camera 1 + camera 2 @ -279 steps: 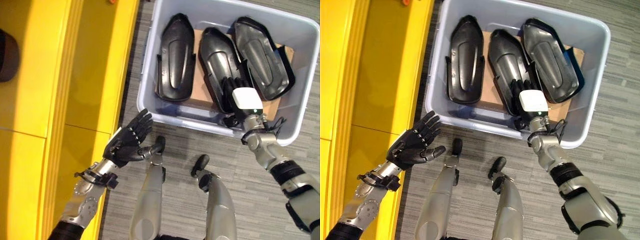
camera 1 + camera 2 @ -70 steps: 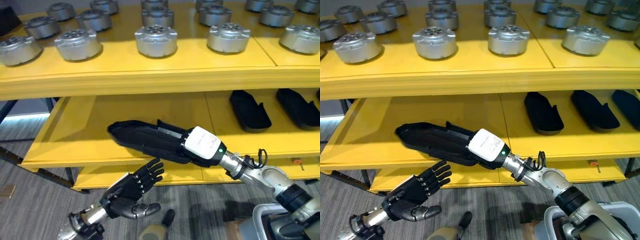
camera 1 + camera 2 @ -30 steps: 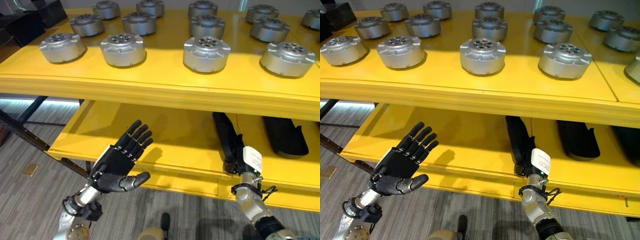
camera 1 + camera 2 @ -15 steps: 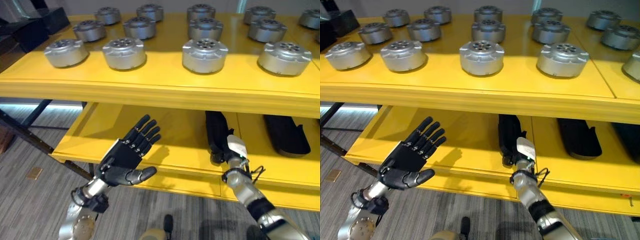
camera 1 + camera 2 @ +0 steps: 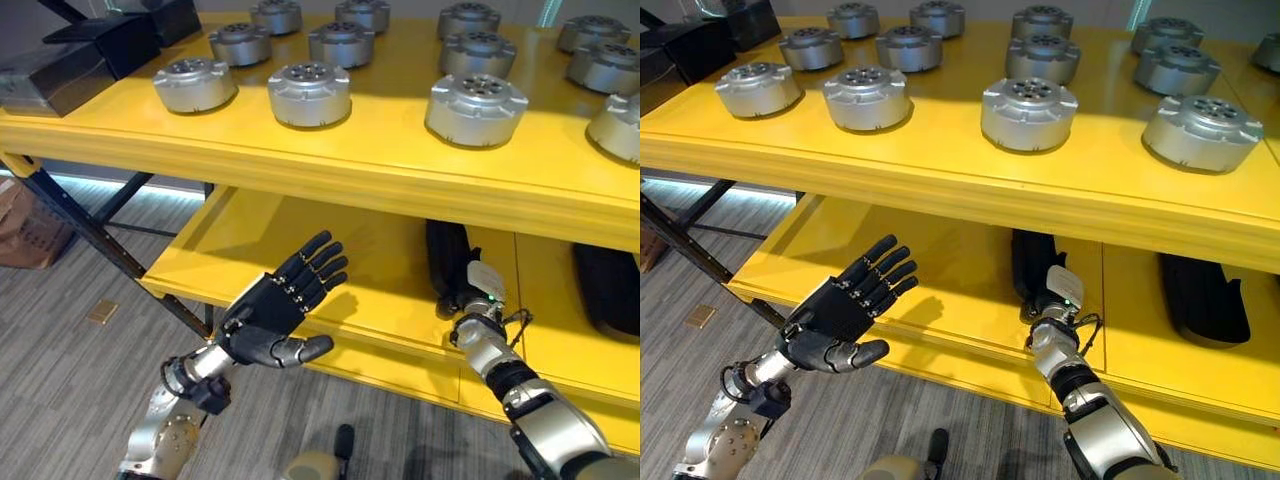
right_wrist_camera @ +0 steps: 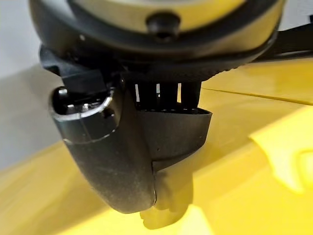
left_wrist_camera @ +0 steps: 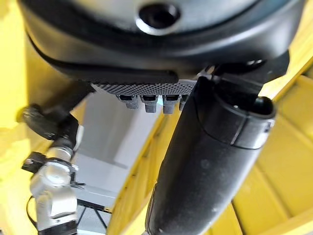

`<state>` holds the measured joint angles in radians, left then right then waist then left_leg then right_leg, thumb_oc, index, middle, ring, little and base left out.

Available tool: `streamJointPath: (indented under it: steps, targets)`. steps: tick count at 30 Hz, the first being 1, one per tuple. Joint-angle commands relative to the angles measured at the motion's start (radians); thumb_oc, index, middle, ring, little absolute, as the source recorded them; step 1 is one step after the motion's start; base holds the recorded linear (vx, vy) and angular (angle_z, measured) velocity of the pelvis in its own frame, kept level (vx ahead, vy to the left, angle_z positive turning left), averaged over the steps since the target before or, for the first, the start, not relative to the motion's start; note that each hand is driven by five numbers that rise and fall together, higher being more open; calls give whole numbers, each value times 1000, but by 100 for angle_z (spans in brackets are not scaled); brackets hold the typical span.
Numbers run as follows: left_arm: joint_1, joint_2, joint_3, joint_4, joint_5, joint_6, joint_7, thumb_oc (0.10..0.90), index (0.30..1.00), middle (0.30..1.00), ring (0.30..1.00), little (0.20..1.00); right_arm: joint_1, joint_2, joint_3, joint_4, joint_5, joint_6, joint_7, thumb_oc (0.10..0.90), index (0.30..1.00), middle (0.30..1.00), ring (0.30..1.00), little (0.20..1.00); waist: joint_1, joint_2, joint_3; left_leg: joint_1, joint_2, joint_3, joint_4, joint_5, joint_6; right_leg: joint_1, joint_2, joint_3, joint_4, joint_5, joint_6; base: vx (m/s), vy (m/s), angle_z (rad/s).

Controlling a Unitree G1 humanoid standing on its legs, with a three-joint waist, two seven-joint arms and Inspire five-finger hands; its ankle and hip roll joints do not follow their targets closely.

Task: Move parts from the plastic box to the shelf.

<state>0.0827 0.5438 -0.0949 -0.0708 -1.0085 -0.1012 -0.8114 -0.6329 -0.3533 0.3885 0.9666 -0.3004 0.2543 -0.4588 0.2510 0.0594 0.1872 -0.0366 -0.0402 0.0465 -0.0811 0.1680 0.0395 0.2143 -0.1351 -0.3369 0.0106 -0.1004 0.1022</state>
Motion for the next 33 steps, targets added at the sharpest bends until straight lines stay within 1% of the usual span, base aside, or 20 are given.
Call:
streamJointPath:
  steps: [1, 3, 7, 11, 14, 16, 20, 25, 30, 33]
  targets:
    - [-101, -20, -8, -96, -71, -21, -11, 900, 1000, 1000, 1000, 1000, -118, -43, 5, 62, 55, 7, -11, 400, 300, 300, 300, 300, 21, 1, 6, 62, 33, 6, 48, -173, -30, -124, -26, -18, 38, 90, -18, 0, 0, 0]
    - [-113, -20, -23, -95, -63, -19, -6, 900, 1000, 1000, 1000, 1000, -132, -35, -7, 101, 75, 32, -11, 400, 300, 300, 300, 300, 23, 2, 6, 64, 33, 5, 49, -173, -29, -122, -26, -20, 45, 87, -18, 0, 0, 0]
    - [-122, -21, -41, -97, -68, -23, 1, 900, 1000, 1000, 1000, 1000, -128, -18, -19, 155, 112, 57, 12, 400, 300, 300, 300, 300, 27, 0, 0, 70, 32, 2, 47, -173, -28, -117, -24, -22, 50, 83, -18, 0, 0, 0]
    - [-119, -23, -44, -100, -64, -17, 2, 900, 1000, 1000, 1000, 1000, -115, -9, -27, 166, 108, 53, 25, 400, 300, 300, 300, 300, 27, -2, -5, 78, 34, 2, 42, -172, -28, -111, -23, -21, 48, 84, -17, 0, 0, 0]
    - [-122, -29, -55, -88, -62, -26, -6, 900, 1000, 1000, 1000, 1000, -90, 9, -12, 168, 107, 33, 15, 400, 300, 300, 300, 300, 23, -3, -9, 85, 36, 7, 37, -171, -27, -107, -22, -14, 45, 85, -15, 0, 0, 0]
    - [-123, -30, -55, -82, -64, -27, -13, 900, 1000, 1000, 1000, 1000, -78, 16, -8, 158, 78, 24, 18, 400, 300, 300, 300, 300, 18, -5, -11, 88, 37, 12, 38, -172, -27, -106, -22, -10, 46, 85, -14, 0, 0, 0]
    - [-126, -36, -57, -74, -59, -30, -16, 900, 1000, 1000, 1000, 1000, -64, 22, 9, 144, 68, 22, 13, 400, 300, 300, 300, 300, 13, -6, -14, 92, 38, 15, 30, -170, -27, -106, -20, -4, 46, 86, -13, -6, 4, -2]
    - [-127, -38, -45, -72, -57, -25, -19, 900, 1000, 1000, 1000, 1000, -51, 27, 26, 112, 70, 4, 26, 400, 300, 300, 300, 300, 6, -9, -16, 98, 39, 22, 21, -168, -27, -106, -18, 5, 43, 88, -11, 0, 0, 0]
    - [-124, -57, -35, -68, -33, -32, -27, 900, 1000, 1000, 1000, 1000, -13, 33, 62, 10, 53, 16, 36, 400, 300, 300, 300, 300, -8, -15, -10, 97, 40, 34, 25, -171, -25, -113, -17, 16, 49, 87, -11, -12, 10, -5]
    - [-113, -67, -24, -73, -20, -34, -29, 900, 1000, 1000, 1000, 1000, 32, 32, 72, -69, 70, 41, 28, 400, 300, 300, 300, 300, -19, -18, -2, 90, 40, 40, 33, -173, -22, -125, -17, 24, 65, 83, -10, -13, 4, -10]
